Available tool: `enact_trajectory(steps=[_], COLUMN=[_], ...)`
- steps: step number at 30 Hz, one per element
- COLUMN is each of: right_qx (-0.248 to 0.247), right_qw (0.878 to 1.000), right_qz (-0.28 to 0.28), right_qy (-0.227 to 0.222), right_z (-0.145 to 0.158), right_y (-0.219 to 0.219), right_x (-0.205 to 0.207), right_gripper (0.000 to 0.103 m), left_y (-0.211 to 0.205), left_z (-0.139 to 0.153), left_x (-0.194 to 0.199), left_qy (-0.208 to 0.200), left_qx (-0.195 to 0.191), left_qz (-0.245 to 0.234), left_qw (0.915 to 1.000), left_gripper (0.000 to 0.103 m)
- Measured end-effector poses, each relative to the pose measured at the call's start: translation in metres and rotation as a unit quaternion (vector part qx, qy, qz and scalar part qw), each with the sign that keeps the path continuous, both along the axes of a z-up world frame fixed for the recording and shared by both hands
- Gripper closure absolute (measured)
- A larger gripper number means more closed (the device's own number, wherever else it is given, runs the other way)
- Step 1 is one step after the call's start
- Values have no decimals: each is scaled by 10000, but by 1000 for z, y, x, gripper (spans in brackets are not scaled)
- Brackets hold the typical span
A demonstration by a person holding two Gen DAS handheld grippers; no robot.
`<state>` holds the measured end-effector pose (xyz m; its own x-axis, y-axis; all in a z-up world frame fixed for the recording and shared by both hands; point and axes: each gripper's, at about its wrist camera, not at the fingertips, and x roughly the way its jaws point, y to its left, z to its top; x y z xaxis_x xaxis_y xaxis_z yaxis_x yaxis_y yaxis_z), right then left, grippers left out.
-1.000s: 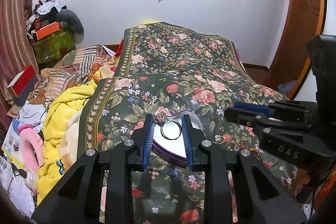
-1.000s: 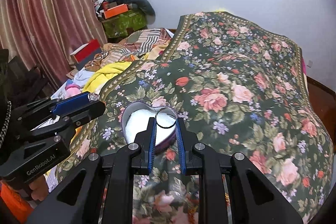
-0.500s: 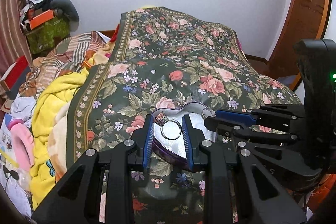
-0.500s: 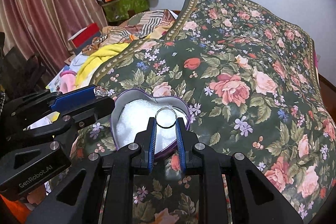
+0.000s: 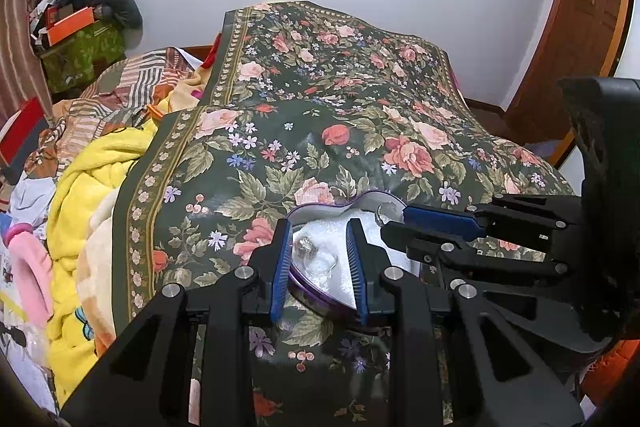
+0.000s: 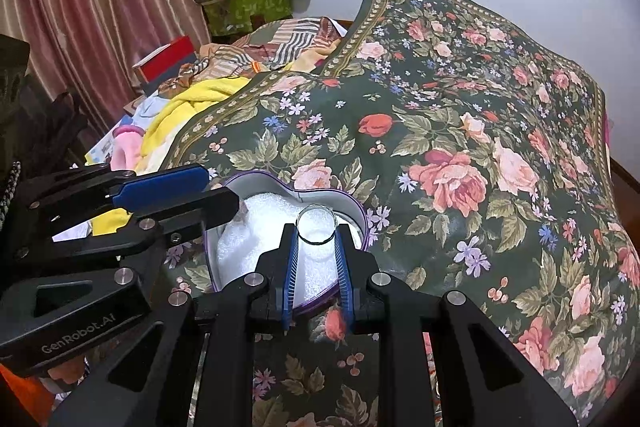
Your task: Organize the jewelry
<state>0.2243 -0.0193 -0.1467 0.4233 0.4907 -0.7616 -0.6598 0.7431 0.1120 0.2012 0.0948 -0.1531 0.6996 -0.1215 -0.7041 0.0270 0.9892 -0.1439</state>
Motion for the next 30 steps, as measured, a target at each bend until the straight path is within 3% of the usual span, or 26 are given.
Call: enact_trajectory(steps=[13,30], right_qx=[67,275], right_qw=[9998,9967], right_qz=[-140,-592], right_qy=[87,-488], right_z=[11,66], right_y=[-9,-66], right_x=[1,-32], right_gripper=[84,84], left_y=[2,-30], left_z=[17,61], left_x=[-11,-55], left_qy=[-146,-568], left_qx=[130,342], left_qz=[106,-78], left_qw=[9998,9978], left_gripper=[77,75])
